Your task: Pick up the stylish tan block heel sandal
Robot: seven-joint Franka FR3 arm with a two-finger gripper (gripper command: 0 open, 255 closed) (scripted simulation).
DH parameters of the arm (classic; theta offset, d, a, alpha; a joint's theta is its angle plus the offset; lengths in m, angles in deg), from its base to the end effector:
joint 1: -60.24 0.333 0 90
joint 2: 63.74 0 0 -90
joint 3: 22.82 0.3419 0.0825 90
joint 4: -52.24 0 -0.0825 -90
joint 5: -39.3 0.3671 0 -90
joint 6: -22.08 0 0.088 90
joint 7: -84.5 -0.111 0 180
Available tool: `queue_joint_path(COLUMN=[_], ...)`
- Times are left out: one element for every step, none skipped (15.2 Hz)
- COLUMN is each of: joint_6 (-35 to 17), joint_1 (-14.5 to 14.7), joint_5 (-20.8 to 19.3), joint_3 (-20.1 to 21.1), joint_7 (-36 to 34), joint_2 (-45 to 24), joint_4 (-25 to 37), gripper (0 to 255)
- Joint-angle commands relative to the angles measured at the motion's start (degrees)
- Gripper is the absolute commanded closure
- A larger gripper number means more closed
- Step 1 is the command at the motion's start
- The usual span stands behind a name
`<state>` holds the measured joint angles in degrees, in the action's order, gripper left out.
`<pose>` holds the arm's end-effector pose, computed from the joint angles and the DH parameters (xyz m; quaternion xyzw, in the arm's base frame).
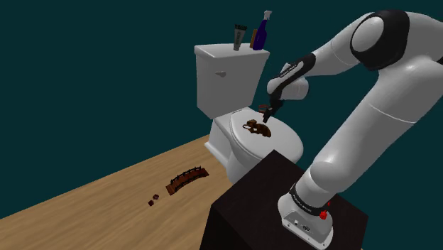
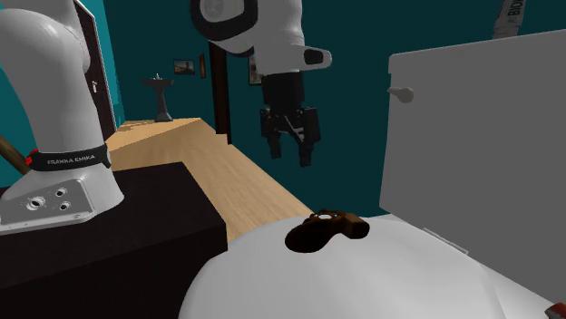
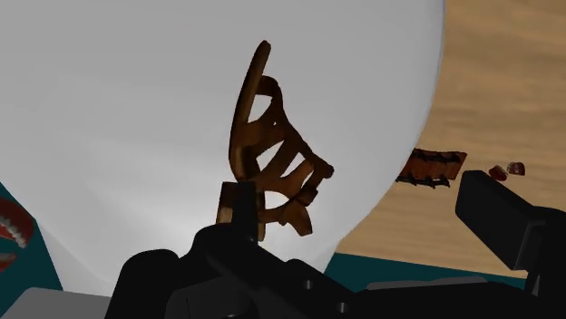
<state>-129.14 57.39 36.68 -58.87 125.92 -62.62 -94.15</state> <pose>0.3523 -0.2827 0.3188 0.9979 0.0412 0.0343 0.0371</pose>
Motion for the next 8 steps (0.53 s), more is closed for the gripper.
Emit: queue_joint_path(joint_6=[-2.45,-3.24,-3.88,-4.41,-4.85,-5.06,-5.67,-6.26], joint_1=[-0.12,-1.14,-2.62,-4.34,-6.24,-7.31,-7.93,-8.50], joint_5=[7.99,11.79,15.25,18.33,20.94,21.87,22.76,23.69], joint_3=[-0.51,0.32,1.59,3.05,4.65,5.55,6.35,7.09], joint_7=[7.85,11.47,14.83,17.88,20.58,21.62,22.27,22.94], joint_2=[-6.41,-9.30,-12.07,-14.74,-17.28,-18.37,-19.16,-19.95], joint_4=[2.46,3.73,5.11,6.57,8.10,8.81,8.92,9.05], gripper=[0,0,0,0,0,0,0,0])
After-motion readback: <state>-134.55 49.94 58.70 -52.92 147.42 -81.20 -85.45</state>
